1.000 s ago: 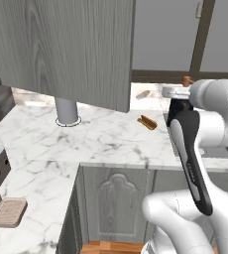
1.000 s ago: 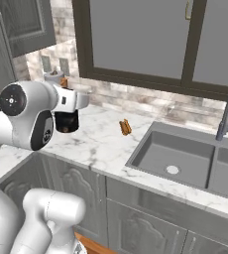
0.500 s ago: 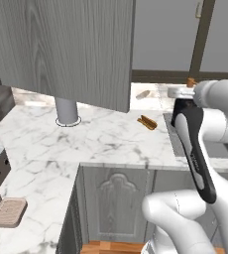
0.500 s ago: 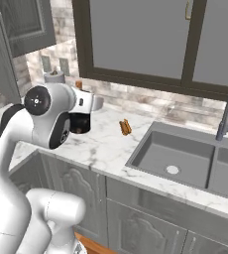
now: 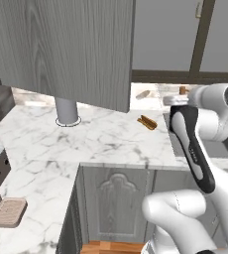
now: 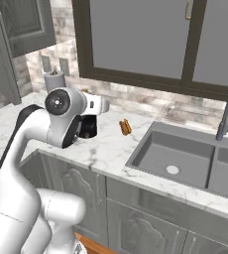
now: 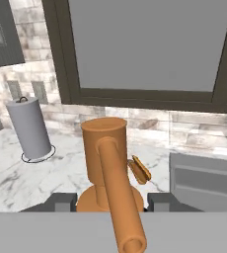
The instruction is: Open the cabinet. Pick the soap dispenser and place it next to the sink. Then close the cabinet.
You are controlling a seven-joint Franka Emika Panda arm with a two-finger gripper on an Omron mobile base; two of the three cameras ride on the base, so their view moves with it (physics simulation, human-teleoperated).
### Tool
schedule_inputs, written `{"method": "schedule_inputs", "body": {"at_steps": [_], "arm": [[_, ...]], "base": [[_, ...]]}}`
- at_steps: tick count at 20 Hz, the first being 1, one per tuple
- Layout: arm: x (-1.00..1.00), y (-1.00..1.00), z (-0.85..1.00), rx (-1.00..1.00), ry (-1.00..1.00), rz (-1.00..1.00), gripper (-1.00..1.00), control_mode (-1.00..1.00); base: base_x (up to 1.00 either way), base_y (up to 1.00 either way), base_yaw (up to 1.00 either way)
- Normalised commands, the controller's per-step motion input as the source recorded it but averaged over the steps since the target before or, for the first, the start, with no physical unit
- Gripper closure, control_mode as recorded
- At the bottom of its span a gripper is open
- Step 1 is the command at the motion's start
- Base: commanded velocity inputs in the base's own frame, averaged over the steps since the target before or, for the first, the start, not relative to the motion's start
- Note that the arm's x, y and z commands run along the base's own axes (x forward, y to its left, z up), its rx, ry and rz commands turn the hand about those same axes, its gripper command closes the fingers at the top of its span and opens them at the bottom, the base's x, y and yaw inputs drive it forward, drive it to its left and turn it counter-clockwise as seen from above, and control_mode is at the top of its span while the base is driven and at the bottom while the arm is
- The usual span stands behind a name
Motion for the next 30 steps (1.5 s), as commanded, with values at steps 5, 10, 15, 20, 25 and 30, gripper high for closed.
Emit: {"method": "schedule_inputs", "body": {"at_steps": [5,10,15,20,25,30], "arm": [[0.38,0.01,-0.40,-0.06,0.08,0.12,1.00,-1.00],[0.31,0.01,-0.38,-0.03,0.03,0.15,1.00,-1.00],[0.17,0.03,-0.38,0.00,0.00,0.13,1.00,-1.00],[0.17,0.04,-0.42,0.00,0.00,0.07,1.00,-1.00],[0.21,0.00,-0.29,0.00,-0.02,0.02,1.00,-1.00],[0.30,-0.11,-0.11,0.00,0.03,0.01,1.00,-1.00]], "base": [[0.00,0.00,0.00],[0.00,0.00,0.00],[0.00,0.00,0.00],[0.00,0.00,0.00],[0.00,0.00,0.00],[0.00,0.00,0.00]]}}
